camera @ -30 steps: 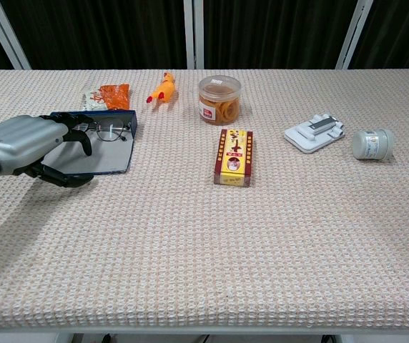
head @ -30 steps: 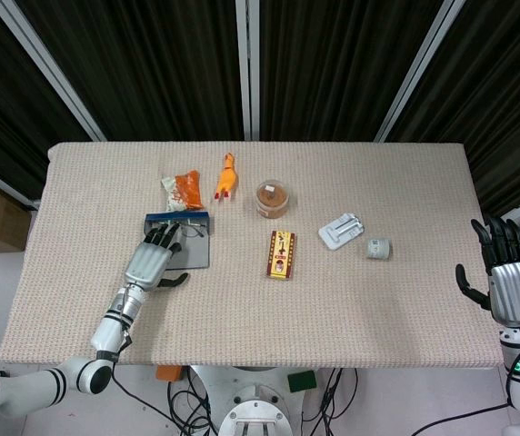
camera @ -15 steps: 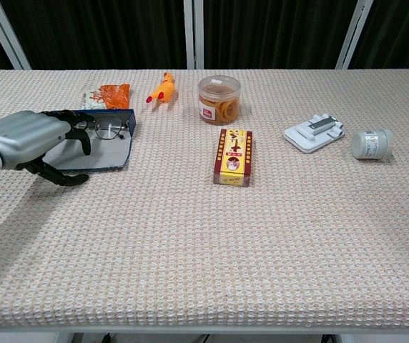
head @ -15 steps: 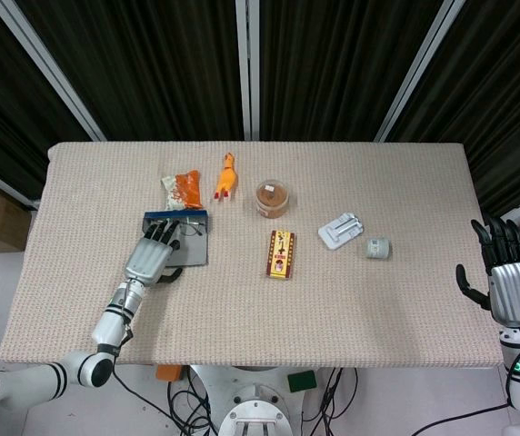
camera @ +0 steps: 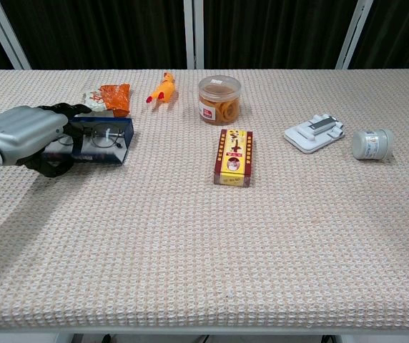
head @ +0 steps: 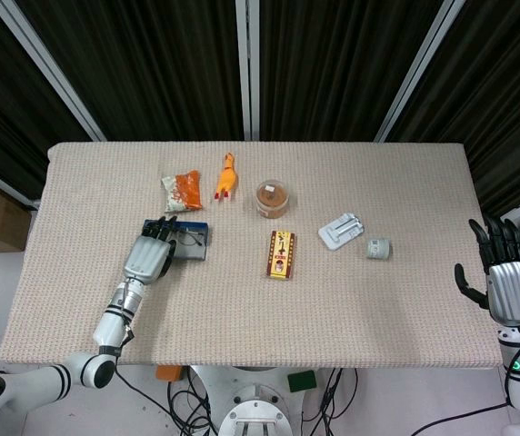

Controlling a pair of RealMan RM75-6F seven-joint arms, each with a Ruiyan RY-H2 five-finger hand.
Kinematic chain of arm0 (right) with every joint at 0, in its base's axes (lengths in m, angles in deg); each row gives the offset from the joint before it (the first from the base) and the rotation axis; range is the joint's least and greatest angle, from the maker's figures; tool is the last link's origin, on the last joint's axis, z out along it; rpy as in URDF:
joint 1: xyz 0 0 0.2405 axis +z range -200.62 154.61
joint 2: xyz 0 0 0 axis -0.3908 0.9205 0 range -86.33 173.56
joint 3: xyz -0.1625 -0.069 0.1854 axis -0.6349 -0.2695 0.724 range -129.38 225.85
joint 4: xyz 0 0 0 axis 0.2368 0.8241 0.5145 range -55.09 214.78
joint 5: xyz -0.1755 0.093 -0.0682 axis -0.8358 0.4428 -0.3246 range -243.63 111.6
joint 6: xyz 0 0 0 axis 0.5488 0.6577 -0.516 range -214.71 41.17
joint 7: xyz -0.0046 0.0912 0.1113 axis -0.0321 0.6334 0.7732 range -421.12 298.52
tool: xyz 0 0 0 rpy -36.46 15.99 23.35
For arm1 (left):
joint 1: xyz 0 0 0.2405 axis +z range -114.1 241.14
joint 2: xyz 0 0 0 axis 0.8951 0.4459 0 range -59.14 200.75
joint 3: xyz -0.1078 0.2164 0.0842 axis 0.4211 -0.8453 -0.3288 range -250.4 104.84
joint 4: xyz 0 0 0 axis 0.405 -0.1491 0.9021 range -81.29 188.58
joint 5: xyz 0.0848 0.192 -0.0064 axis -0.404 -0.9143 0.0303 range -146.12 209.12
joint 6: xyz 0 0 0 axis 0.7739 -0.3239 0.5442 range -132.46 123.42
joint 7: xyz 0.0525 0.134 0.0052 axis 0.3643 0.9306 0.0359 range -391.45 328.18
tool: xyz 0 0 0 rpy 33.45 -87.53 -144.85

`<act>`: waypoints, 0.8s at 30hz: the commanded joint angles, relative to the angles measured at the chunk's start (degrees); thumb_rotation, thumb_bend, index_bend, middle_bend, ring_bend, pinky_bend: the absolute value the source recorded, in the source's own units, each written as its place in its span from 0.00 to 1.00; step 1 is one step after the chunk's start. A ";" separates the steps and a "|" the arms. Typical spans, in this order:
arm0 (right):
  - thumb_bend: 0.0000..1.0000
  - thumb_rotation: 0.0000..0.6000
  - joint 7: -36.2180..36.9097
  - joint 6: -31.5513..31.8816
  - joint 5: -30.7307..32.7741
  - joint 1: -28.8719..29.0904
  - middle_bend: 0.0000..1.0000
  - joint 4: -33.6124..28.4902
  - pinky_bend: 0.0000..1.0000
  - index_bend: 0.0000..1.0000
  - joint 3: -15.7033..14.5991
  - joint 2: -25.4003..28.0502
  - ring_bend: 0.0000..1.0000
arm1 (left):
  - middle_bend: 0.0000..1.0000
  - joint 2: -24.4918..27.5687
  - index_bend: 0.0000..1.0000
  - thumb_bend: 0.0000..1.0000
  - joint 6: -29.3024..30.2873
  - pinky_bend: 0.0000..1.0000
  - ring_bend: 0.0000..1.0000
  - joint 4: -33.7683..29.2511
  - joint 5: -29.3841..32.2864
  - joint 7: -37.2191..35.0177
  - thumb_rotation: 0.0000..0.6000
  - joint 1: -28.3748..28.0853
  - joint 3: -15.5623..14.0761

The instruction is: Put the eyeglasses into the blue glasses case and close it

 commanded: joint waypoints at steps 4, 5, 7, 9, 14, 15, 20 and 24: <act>0.49 0.97 -0.19 -0.18 0.05 0.07 0.00 -0.17 0.00 0.00 -0.03 -0.03 0.00 | 0.00 0.80 0.65 0.41 2.60 0.13 0.00 -1.60 -2.16 -3.23 1.00 1.24 -0.27; 0.49 0.97 -0.21 -0.15 0.03 0.06 0.00 -0.19 0.00 0.00 -0.03 -0.02 0.00 | 0.00 0.93 0.65 0.42 2.87 0.13 0.00 -1.78 -2.50 -3.72 1.00 1.40 -0.38; 0.49 0.97 -0.26 -0.06 -0.04 0.04 0.00 -0.29 0.00 0.00 -0.04 0.04 0.00 | 0.00 1.36 0.69 0.43 3.98 0.13 0.00 -2.46 -3.43 -4.61 1.00 2.00 -0.76; 0.49 0.97 -0.32 0.08 -0.07 0.01 0.00 -0.42 0.00 0.00 0.00 0.12 0.00 | 0.00 1.99 0.72 0.44 5.29 0.13 0.00 -3.46 -4.27 -4.79 1.00 2.82 -1.29; 0.49 0.97 -0.32 0.04 -0.06 -0.07 0.00 -0.48 0.00 0.00 -0.09 0.17 0.00 | 0.00 4.51 0.73 0.45 9.03 0.13 0.00 -7.70 -6.59 -3.95 1.00 5.19 -3.02; 0.49 0.97 -0.34 -0.01 -0.07 -0.07 0.00 -0.44 0.00 0.00 -0.13 0.14 0.00 | 0.00 5.15 0.73 0.45 9.67 0.13 0.00 -8.74 -7.00 -3.68 1.00 5.62 -3.33; 0.49 0.98 -0.20 -0.37 -0.08 0.02 0.00 -0.05 0.00 0.00 -0.34 -0.25 0.00 | 0.00 8.32 0.72 0.44 10.64 0.13 0.00 -14.22 -6.70 -1.12 1.00 6.89 -3.52; 0.49 0.97 -0.14 -0.57 -0.16 0.07 0.00 0.19 0.00 0.00 -0.52 -0.58 0.00 | 0.00 8.87 0.72 0.43 8.04 0.13 0.00 -15.02 -4.47 0.89 1.00 5.91 -2.30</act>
